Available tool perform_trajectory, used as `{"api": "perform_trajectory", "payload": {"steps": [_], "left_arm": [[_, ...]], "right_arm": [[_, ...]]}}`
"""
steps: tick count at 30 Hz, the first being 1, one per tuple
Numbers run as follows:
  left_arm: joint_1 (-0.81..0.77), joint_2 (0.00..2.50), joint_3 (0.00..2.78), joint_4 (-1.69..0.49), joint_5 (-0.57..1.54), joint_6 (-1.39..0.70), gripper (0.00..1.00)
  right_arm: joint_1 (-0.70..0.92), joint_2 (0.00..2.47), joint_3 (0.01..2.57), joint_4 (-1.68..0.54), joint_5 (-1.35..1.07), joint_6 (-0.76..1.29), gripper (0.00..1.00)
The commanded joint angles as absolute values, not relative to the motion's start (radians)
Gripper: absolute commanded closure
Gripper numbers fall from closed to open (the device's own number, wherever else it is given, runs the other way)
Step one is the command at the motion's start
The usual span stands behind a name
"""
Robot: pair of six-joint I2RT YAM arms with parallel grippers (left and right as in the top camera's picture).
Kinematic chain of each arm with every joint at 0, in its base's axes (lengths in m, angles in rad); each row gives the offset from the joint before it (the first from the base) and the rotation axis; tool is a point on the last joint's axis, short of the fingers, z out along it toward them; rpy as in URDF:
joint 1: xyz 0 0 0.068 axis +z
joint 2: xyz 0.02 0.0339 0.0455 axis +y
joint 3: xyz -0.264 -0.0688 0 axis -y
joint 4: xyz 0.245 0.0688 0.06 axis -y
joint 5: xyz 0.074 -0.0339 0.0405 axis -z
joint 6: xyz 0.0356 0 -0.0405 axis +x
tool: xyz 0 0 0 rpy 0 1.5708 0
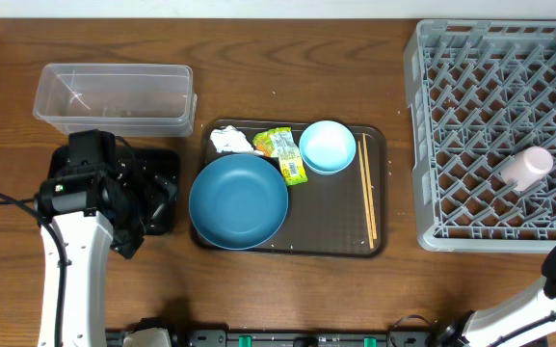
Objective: Sort waste into correct bins and load items into the dishwasher rack
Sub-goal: 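Lift the light blue cup and carry it over the dish rack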
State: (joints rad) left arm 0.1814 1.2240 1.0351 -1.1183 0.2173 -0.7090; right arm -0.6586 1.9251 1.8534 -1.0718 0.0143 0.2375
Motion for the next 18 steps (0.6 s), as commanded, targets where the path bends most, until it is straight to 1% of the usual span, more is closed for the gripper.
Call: {"api": "perform_trajectory", "payload": {"steps": [1, 6, 11, 18], "left_arm": [[0.179, 1.225, 1.051, -1.121, 0.204, -0.703, 0.02], [0.179, 1.225, 1.051, -1.121, 0.204, -0.703, 0.02], [0.179, 1.225, 1.051, -1.121, 0.204, -0.703, 0.02], [0.179, 1.225, 1.051, -1.121, 0.204, -0.703, 0.02]], "right_arm": [[-0.661, 1.936, 1.849, -1.069, 0.010, 0.230, 0.21], [-0.660, 1.936, 1.849, -1.074, 0.010, 0.230, 0.20], [-0.660, 1.936, 1.850, -1.073, 0.014, 0.230, 0.16], [-0.661, 1.936, 1.850, -1.028, 0.049, 0.230, 0.14]]}}
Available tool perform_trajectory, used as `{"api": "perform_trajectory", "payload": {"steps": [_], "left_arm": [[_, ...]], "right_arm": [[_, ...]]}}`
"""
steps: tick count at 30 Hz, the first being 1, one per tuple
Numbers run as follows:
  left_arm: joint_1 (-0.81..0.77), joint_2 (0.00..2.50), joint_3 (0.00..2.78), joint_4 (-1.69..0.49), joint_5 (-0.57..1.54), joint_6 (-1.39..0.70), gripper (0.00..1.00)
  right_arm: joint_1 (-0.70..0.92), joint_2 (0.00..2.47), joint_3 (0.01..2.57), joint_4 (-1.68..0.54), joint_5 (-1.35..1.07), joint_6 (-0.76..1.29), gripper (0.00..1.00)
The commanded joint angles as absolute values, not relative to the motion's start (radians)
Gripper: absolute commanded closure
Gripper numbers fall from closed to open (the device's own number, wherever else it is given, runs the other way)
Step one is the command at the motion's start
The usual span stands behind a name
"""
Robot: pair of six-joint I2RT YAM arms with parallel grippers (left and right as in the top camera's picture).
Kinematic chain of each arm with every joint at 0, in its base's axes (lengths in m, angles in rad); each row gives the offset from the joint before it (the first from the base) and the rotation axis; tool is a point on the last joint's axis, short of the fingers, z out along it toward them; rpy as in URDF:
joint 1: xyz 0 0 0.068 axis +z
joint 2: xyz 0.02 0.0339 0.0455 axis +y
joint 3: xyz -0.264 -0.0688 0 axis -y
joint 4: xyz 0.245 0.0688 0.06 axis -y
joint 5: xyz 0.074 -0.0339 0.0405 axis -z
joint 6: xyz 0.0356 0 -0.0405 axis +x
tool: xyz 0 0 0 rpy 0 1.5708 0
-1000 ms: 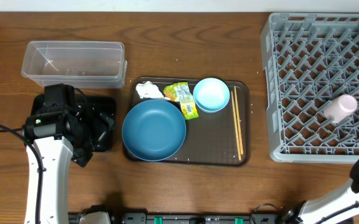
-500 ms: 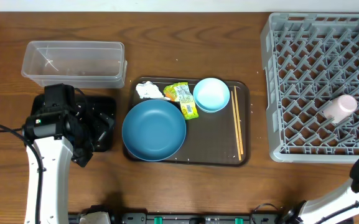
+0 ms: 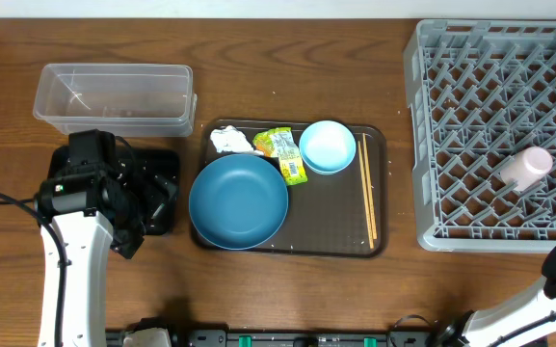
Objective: Sort waste into correct bins and load items into the dishwasher rack
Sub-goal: 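Lift the light blue cup and carry it over the dish rack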
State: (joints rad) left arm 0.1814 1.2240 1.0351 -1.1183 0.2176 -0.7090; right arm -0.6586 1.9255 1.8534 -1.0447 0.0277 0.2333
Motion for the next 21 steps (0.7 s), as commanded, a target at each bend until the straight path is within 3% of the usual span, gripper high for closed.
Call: {"api": "perform_trajectory", "payload": {"steps": [1, 21], "left_arm": [[0.179, 1.225, 1.051, -1.121, 0.204, -0.703, 0.02], [0.179, 1.225, 1.051, -1.121, 0.204, -0.703, 0.02]], "right_arm": [[-0.661, 1.936, 1.850, -1.016, 0.051, 0.229, 0.12], [-0.662, 2.054, 1.850, -0.807, 0.285, 0.231, 0.21]]}}
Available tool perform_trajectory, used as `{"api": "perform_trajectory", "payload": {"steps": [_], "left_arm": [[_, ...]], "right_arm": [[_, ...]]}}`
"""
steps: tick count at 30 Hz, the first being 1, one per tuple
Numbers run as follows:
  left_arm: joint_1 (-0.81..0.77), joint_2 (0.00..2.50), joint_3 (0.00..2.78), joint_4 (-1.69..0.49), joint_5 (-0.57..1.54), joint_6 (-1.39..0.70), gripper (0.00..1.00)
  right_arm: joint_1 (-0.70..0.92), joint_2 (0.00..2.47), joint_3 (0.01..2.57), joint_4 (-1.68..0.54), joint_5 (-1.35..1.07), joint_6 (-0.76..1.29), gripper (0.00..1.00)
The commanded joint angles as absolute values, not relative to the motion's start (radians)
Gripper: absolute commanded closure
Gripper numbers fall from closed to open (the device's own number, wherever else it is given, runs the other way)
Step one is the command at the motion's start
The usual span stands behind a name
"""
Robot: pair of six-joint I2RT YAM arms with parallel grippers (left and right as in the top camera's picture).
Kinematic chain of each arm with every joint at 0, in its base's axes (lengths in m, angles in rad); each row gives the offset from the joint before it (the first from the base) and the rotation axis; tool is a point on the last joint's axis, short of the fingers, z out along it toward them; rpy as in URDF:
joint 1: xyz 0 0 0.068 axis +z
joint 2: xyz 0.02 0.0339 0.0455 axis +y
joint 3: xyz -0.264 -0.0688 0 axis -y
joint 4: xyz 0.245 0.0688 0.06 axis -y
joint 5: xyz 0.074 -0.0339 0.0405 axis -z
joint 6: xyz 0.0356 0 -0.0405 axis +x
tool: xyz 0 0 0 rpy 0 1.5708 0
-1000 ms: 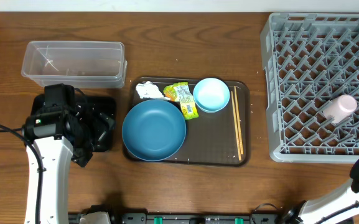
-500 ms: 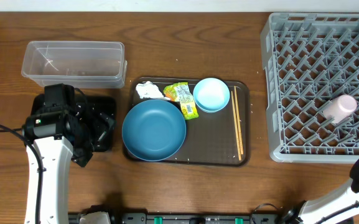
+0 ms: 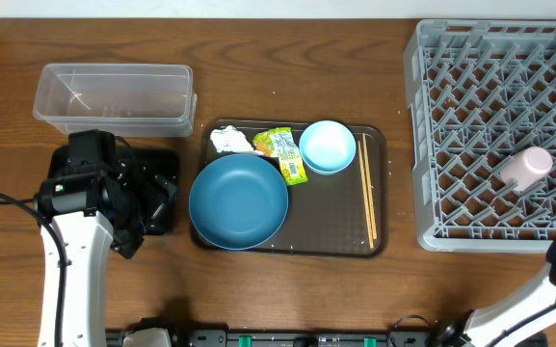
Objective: Sort waste into correct bins and load items into the dishwasher rack
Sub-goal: 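Lift the light blue cup and carry it over the dish rack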
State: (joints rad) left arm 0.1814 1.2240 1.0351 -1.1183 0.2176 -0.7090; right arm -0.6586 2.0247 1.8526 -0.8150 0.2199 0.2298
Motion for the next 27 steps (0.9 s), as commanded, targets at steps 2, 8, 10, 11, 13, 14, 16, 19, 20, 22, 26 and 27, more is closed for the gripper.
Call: {"api": "perform_trajectory", "payload": {"steps": [2, 8, 10, 11, 13, 14, 16, 19, 20, 22, 26, 27], "left_arm": [[0.179, 1.225, 1.051, -1.121, 0.204, -0.703, 0.02], [0.179, 1.225, 1.051, -1.121, 0.204, -0.703, 0.02], [0.179, 1.225, 1.051, -1.121, 0.204, -0.703, 0.02], [0.179, 1.225, 1.051, -1.121, 0.204, -0.703, 0.02], [0.179, 1.225, 1.051, -1.121, 0.204, -0.703, 0.02], [0.179, 1.225, 1.051, -1.121, 0.204, -0.703, 0.02], [0.179, 1.225, 1.051, -1.121, 0.204, -0.703, 0.02], [0.179, 1.225, 1.051, -1.121, 0.204, -0.703, 0.02], [0.179, 1.225, 1.051, -1.121, 0.204, -0.703, 0.02], [0.179, 1.225, 1.051, -1.121, 0.204, -0.703, 0.02], [0.179, 1.225, 1.051, -1.121, 0.204, -0.703, 0.02], [0.179, 1.225, 1.051, -1.121, 0.204, -0.703, 0.02]], "right_arm": [[-0.662, 2.062, 1.850, -0.799, 0.298, 0.231, 0.23], [-0.663, 2.063, 1.851, -0.804, 0.363, 0.242, 0.31], [-0.663, 2.063, 1.851, -0.810, 0.371, 0.242, 0.35], [-0.663, 2.063, 1.851, -0.812, 0.371, 0.242, 0.35], [-0.663, 2.063, 1.851, -0.819, 0.385, 0.242, 0.39], [-0.662, 2.063, 1.851, -0.824, 0.400, 0.242, 0.42], [-0.663, 2.063, 1.851, -0.831, 0.435, 0.242, 0.50], [-0.663, 2.063, 1.851, -0.846, 0.449, 0.253, 0.61], [-0.662, 2.063, 1.851, -0.852, 0.448, 0.259, 0.66], [-0.662, 2.063, 1.851, -0.861, 0.449, 0.265, 0.73], [-0.661, 2.060, 1.852, -0.883, 0.488, 0.265, 0.88], [-0.661, 2.059, 1.852, -0.889, 0.498, 0.265, 0.92]]}}
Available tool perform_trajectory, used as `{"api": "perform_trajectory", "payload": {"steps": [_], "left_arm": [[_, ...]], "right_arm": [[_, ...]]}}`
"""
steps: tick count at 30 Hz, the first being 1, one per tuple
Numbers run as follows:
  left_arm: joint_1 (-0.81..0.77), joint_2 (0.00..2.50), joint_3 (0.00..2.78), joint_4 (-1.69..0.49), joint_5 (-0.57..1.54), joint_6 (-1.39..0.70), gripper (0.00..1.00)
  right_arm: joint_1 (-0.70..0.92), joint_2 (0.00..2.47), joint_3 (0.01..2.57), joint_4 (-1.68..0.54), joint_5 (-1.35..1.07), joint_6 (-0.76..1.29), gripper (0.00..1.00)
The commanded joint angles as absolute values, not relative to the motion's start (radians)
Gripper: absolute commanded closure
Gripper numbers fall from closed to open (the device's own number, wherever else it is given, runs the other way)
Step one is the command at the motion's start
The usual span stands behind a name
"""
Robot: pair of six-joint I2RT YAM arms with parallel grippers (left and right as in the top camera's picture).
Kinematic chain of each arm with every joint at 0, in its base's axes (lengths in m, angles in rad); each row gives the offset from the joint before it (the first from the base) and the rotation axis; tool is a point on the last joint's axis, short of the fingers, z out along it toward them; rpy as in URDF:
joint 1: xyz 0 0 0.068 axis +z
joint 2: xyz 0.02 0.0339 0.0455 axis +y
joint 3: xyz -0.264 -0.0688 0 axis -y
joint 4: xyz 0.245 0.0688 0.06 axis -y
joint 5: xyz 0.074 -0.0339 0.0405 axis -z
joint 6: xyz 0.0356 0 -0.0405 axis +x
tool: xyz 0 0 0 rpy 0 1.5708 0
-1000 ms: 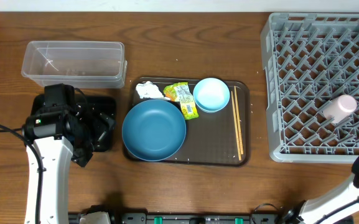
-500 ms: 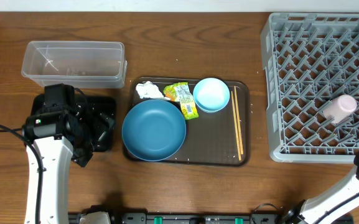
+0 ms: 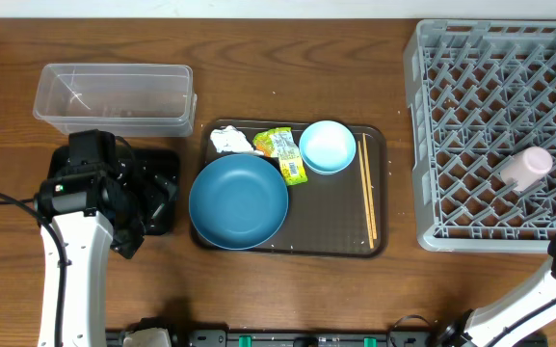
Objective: Sort waste into correct bins and load items into the dishwasher rack
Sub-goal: 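Lift the light blue cup and carry it over the dish rack, then lower the light blue cup upside down into the rack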
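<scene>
A brown tray [image 3: 335,226] at the table's middle carries a big blue plate [image 3: 237,200], a small light-blue bowl [image 3: 327,146], a green-yellow wrapper [image 3: 283,154], a crumpled white tissue [image 3: 227,142] and a pair of chopsticks [image 3: 367,188]. The grey dishwasher rack [image 3: 470,96] stands at the right with a pink cup [image 3: 525,167] lying in it. My left gripper [image 3: 159,193] hangs left of the tray over a black bin [image 3: 168,159]; its fingers blend into the dark. Only part of my right arm shows at the bottom right corner.
A clear plastic bin [image 3: 114,98] sits at the back left, just behind the left arm. Bare wooden table lies in front of the tray and between the tray and the rack.
The right arm's visible part at the bottom right corner has shifted a little to the right. The left arm and every object on the tray are where they were.
Through all the earlier moments the left arm stayed beside the tray over the black bin, and the tray's contents and the pink cup in the rack kept their places. Only the right arm's stub at the corner crept slightly rightward.
</scene>
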State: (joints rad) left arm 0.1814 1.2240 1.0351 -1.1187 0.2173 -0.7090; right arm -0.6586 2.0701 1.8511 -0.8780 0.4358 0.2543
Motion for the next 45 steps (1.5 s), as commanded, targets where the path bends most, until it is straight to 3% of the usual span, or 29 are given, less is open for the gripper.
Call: {"api": "perform_trajectory", "payload": {"steps": [1, 10, 16, 32, 45], "left_arm": [[0.179, 1.225, 1.051, -1.121, 0.204, -0.703, 0.02], [0.179, 1.225, 1.051, -1.121, 0.204, -0.703, 0.02], [0.179, 1.225, 1.051, -1.121, 0.204, -0.703, 0.02], [0.179, 1.225, 1.051, -1.121, 0.204, -0.703, 0.02], [0.179, 1.225, 1.051, -1.121, 0.204, -0.703, 0.02]], "right_arm": [[-0.660, 2.057, 1.854, -0.897, 0.508, 0.265, 0.98], [-0.633, 2.022, 1.880, -0.971, 0.543, 0.285, 0.99], [-0.537, 2.021, 1.864, -0.988, 0.840, 0.356, 0.99], [-0.346, 2.048, 1.611, -0.750, 1.219, 0.262, 0.99], [-0.311, 2.048, 1.568, -0.744, 1.042, 0.239, 0.99]]}}
